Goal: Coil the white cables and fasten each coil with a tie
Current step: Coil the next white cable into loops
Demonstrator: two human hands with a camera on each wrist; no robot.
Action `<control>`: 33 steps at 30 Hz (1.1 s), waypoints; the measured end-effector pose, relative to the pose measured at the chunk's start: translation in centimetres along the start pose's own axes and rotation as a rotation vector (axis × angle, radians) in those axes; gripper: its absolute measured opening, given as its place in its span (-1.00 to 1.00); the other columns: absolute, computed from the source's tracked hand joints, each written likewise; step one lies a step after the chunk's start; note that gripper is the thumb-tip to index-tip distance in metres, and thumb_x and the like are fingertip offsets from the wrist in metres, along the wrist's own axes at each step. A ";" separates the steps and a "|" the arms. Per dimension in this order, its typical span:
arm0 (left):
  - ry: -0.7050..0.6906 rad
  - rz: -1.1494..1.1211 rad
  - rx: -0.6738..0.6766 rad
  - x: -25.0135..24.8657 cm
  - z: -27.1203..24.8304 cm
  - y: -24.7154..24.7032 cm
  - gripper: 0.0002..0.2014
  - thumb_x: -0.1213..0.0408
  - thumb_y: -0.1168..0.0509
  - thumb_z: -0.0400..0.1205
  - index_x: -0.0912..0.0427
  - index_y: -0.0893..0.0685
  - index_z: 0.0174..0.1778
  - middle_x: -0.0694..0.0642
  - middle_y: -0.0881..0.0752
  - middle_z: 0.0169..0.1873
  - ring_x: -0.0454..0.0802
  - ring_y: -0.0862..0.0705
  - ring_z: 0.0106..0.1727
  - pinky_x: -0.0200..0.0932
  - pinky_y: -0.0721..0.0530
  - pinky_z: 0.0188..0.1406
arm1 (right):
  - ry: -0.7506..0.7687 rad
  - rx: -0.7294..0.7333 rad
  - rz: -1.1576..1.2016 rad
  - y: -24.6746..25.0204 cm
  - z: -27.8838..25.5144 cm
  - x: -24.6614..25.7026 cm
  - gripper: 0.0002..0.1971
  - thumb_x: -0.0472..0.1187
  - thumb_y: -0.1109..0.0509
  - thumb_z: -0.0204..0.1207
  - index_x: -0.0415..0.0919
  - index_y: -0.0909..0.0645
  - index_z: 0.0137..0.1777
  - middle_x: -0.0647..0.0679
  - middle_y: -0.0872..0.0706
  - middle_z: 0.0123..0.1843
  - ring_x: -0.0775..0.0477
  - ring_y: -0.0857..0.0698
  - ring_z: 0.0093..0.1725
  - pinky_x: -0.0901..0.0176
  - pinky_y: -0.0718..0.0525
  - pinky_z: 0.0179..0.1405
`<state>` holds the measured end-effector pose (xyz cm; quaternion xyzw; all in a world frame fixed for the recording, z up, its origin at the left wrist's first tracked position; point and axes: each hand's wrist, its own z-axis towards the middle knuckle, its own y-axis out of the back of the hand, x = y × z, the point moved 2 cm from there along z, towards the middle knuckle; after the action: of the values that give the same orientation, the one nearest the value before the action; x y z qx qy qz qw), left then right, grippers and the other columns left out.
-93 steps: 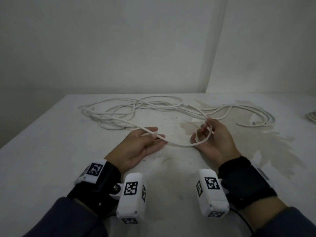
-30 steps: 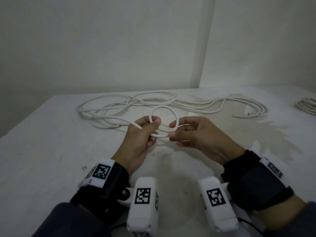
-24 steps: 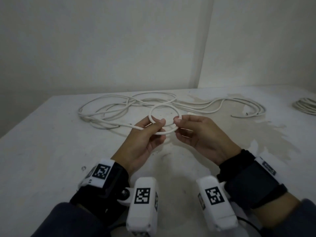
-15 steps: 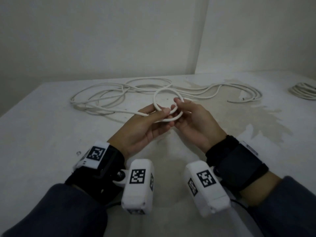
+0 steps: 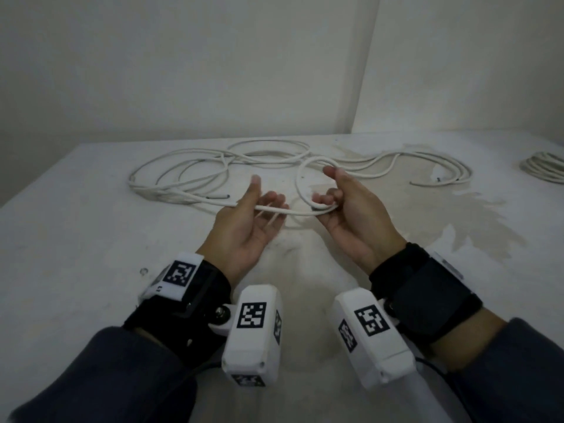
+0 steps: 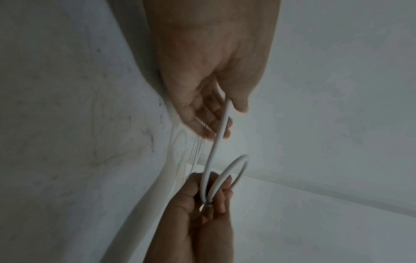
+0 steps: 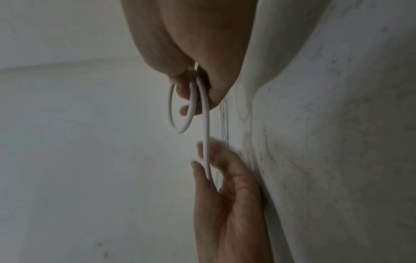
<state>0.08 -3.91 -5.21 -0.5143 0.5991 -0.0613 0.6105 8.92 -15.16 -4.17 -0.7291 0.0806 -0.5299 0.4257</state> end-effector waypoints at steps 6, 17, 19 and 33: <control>-0.208 0.110 -0.098 -0.7 0.4 0.1 -0.92 0.25 -0.04 0.78 0.17 -0.37 0.12 0.00 -0.32 -0.60 -0.16 -0.25 -0.74 -0.34 -0.45 -0.71 | 0.102 -0.105 -0.299 0.7 0.5 0.5 -0.81 -0.28 -0.23 0.70 -0.27 -0.68 -0.04 0.07 -0.28 -0.61 0.12 -0.27 -0.64 0.34 -0.37 -0.66; -0.162 0.573 0.165 -1.4 -1.1 -0.2 -0.70 0.07 0.00 0.79 0.15 -0.57 0.12 0.26 -0.71 -0.14 0.17 -0.78 -0.13 0.11 -0.80 -0.12 | 0.053 0.149 -0.874 -0.9 -0.9 0.9 -0.81 -0.34 -0.38 0.57 -0.15 -0.44 -0.19 0.12 -0.34 -0.66 0.15 -0.27 -0.71 0.35 -0.22 -0.68; -0.059 0.572 0.217 -1.1 -1.5 -0.1 -0.69 0.05 0.02 0.79 0.15 -0.52 0.18 0.30 -0.71 -0.21 0.18 -0.76 -0.28 0.12 -0.78 -0.22 | 0.015 0.169 -0.917 -1.2 -1.1 0.9 -0.76 -0.36 -0.41 0.54 -0.15 -0.39 -0.23 0.07 -0.34 -0.63 0.13 -0.27 -0.70 0.34 -0.21 -0.67; -0.126 0.208 0.050 -0.1 0.1 -0.4 -0.73 0.35 -0.06 0.78 0.22 -0.38 -0.27 -0.08 -0.24 -0.75 -0.24 -0.16 -0.77 -0.39 -0.17 -0.83 | -0.362 0.160 -0.295 -1.8 0.2 0.2 -0.69 -0.55 0.05 0.42 -0.22 -0.29 0.05 -0.27 -0.56 -0.26 -0.08 -0.50 -0.39 0.20 -0.49 -0.41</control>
<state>0.35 -3.95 -4.90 -0.4370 0.6077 0.0199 0.6628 8.54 -14.01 -2.77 -0.7801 -0.1465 -0.4518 0.4073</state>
